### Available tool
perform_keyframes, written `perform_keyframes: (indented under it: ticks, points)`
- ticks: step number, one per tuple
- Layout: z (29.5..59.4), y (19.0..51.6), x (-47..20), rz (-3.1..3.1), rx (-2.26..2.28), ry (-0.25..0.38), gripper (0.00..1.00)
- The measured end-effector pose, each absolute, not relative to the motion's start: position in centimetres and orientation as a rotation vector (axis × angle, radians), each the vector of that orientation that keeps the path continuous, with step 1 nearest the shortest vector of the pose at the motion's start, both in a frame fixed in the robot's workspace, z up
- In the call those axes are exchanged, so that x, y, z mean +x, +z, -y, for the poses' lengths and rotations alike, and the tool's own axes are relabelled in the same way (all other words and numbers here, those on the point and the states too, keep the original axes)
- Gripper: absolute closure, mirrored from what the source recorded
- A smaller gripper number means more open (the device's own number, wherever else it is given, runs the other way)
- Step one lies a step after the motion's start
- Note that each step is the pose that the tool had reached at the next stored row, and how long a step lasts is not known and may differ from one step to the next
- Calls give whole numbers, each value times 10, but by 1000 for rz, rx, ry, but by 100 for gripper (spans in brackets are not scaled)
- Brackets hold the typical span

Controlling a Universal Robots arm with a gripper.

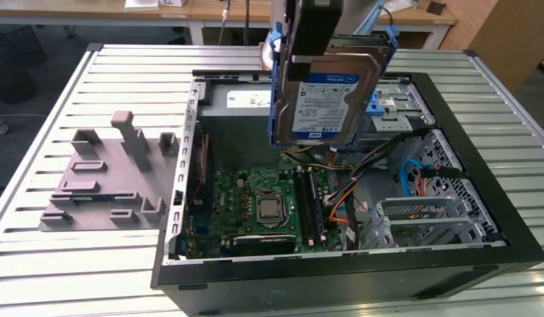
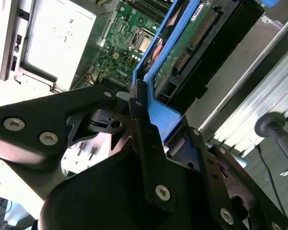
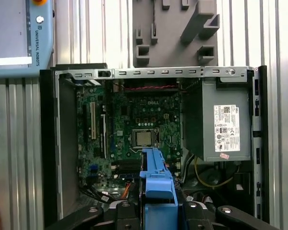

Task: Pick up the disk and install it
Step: 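Insert the disk into the insertion slot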

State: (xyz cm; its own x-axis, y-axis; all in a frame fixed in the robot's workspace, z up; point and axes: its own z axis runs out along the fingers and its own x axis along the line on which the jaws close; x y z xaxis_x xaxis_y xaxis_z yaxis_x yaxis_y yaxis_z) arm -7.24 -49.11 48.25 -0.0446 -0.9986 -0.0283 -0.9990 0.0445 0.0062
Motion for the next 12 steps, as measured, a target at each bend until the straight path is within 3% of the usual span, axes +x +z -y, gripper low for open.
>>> perform_keyframes:
  ticks: [12]
  points:
    - [505,481,-65,-2258,-2160,38,64]
